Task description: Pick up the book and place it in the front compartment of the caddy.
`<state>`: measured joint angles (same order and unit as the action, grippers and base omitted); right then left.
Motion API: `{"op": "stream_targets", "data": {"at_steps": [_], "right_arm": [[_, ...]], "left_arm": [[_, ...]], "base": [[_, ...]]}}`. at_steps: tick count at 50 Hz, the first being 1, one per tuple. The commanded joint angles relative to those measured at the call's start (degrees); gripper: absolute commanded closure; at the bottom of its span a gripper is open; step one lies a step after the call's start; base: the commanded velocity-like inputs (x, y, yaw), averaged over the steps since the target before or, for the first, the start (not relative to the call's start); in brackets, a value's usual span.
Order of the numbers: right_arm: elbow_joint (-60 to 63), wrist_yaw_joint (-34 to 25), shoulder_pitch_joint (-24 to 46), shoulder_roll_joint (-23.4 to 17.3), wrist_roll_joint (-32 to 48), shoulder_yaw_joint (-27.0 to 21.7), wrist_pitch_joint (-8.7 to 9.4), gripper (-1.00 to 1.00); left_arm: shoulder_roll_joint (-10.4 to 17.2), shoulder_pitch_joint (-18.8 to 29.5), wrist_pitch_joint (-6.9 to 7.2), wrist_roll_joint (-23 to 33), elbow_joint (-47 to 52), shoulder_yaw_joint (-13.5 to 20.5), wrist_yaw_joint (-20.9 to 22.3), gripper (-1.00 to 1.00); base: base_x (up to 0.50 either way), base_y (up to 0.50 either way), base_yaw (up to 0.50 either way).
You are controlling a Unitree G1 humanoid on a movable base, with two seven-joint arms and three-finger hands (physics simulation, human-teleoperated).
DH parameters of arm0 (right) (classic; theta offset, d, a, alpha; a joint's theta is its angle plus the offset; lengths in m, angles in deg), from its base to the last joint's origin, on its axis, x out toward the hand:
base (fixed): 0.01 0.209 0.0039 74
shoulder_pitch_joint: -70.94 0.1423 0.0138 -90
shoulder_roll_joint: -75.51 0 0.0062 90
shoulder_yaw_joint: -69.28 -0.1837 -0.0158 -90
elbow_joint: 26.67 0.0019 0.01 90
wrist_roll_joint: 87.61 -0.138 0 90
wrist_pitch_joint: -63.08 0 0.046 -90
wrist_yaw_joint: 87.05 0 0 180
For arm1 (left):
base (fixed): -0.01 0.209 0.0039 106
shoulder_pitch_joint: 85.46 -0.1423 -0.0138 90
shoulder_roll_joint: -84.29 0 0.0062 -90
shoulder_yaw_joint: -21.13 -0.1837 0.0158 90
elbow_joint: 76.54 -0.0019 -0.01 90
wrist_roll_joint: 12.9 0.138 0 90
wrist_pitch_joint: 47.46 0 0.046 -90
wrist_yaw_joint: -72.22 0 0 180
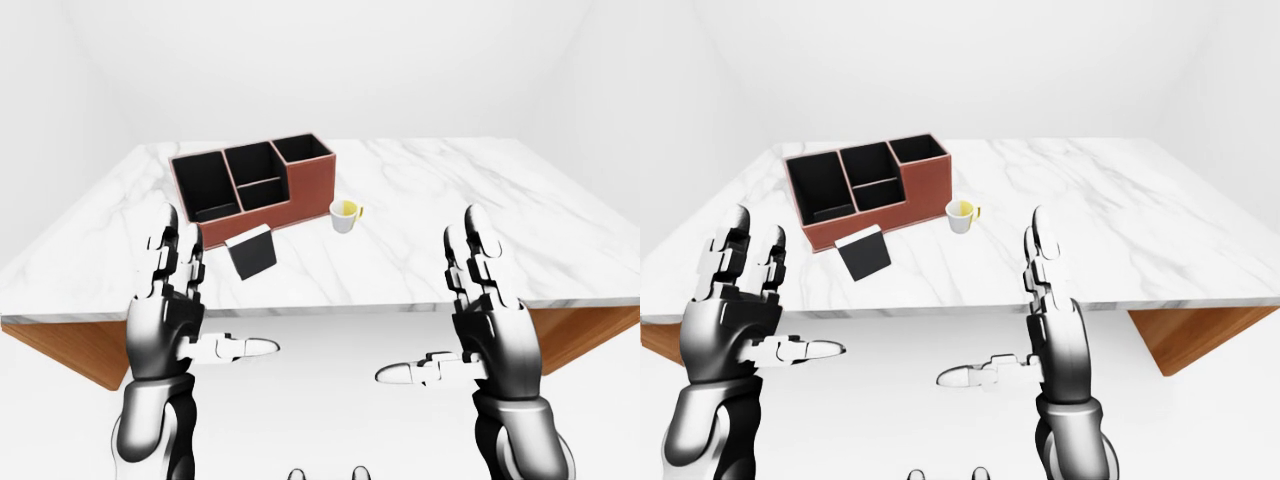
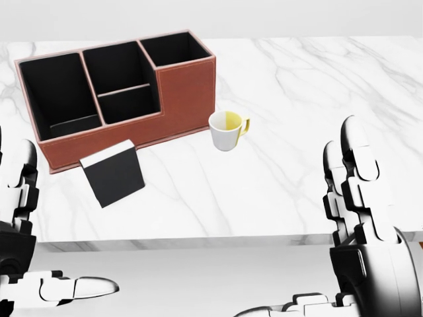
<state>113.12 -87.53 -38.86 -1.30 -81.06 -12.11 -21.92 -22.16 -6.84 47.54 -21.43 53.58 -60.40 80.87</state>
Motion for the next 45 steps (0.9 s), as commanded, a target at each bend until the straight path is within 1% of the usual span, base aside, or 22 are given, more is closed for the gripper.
{"op": "stream_targets", "data": {"at_steps": [1,7,22,34,45], "right_arm": [[-0.7,-0.5,0.1,-0.2,1.3,0.0,0.00,-1.00],[-1.0,-0.8,0.2,0.0,1.8,0.1,0.00,-1.00],[-1.0,-1.2,-0.1,0.6,-0.4,-1.4,0.00,-1.00],[-0.5,-1.0,-0.3,0.3,0.4,-0.7,0.00,-1.00],[-1.3,-1.1,-0.1,0.2,1.2,-0.3,0.00,-1.00]], "left_arm": [[0.2,0.5,0.00,-0.1,-0.5,0.5,-0.1,-1.00],[0.2,0.4,0.00,-0.2,-0.2,0.5,-0.1,-1.00],[0.1,0.5,0.00,-0.3,0.3,0.7,-0.1,-1.00],[0.1,0.2,0.00,-0.3,0.9,0.7,0.2,-1.00],[0.0,0.3,0.00,-0.6,1.3,1.1,0.2,-1.00]], "base": [[0.50,0.00,0.00],[0.50,0.00,0.00],[0.50,-0.01,0.00],[0.50,-0.28,0.00],[0.50,-0.01,0.00]]}}
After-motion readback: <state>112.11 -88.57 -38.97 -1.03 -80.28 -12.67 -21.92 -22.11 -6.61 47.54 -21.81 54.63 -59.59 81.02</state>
